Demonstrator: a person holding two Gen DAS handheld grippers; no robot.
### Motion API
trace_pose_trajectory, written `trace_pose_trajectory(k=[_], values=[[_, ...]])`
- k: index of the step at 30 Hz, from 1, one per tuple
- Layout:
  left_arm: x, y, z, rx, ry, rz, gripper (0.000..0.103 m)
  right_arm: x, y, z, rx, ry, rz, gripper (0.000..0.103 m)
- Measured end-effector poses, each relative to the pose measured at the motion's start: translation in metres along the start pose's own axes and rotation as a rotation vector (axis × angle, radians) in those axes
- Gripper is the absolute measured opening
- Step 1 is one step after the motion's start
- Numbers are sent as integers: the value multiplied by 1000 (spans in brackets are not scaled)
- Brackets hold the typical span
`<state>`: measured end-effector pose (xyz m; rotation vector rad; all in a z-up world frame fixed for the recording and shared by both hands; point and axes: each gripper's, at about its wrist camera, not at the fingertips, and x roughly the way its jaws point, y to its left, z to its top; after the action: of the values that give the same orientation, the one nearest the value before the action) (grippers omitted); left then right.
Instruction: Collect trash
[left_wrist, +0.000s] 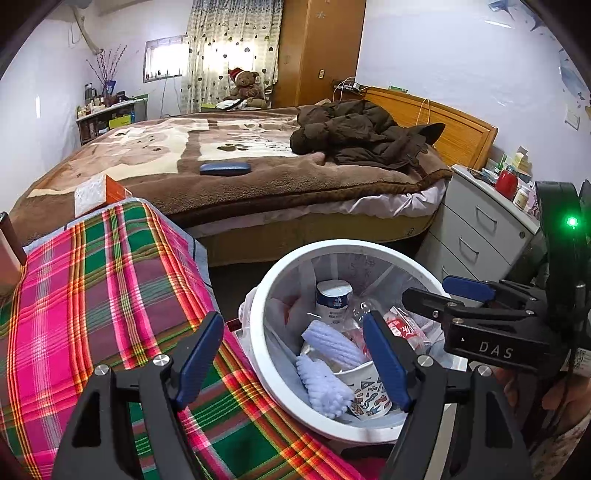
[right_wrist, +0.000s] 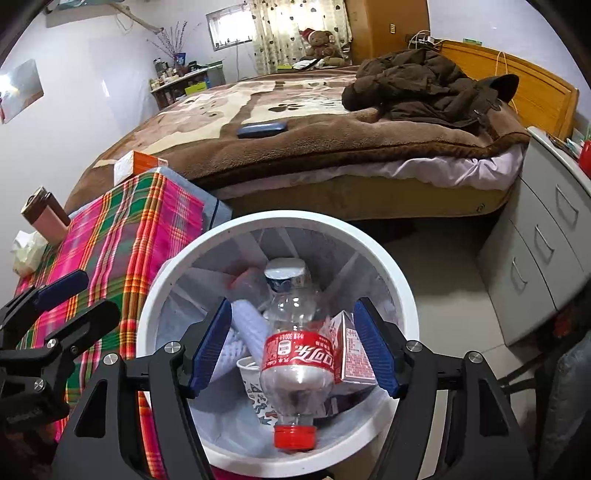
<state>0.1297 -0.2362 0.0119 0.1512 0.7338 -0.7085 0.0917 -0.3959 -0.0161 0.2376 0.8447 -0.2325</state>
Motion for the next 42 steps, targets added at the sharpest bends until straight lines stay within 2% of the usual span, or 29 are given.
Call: trace_pose_trajectory(k=[14,20,26,30,33,42], values=[[-49,11,-19,-39,-56,67,79,-47,30,-19,-11,-159,7,70],[-83,13,-38,-50,-129,144,79,-71,50,-43,-25,-252,-16,70],[-109,11,-59,-25,-201,275,80,-92,64,-61,-47,-328,-38,70],[-117,12,-73,-57,-204,264,82,-101,68,-72,-41,-359,-46,70],[-123,11,-80,-69,-227,305,82,-105,72,-79,-45,-374,-59,70],[-136,6,-94,-59,-242,276,82,-109,77,-95,-15,-390,-71,70]])
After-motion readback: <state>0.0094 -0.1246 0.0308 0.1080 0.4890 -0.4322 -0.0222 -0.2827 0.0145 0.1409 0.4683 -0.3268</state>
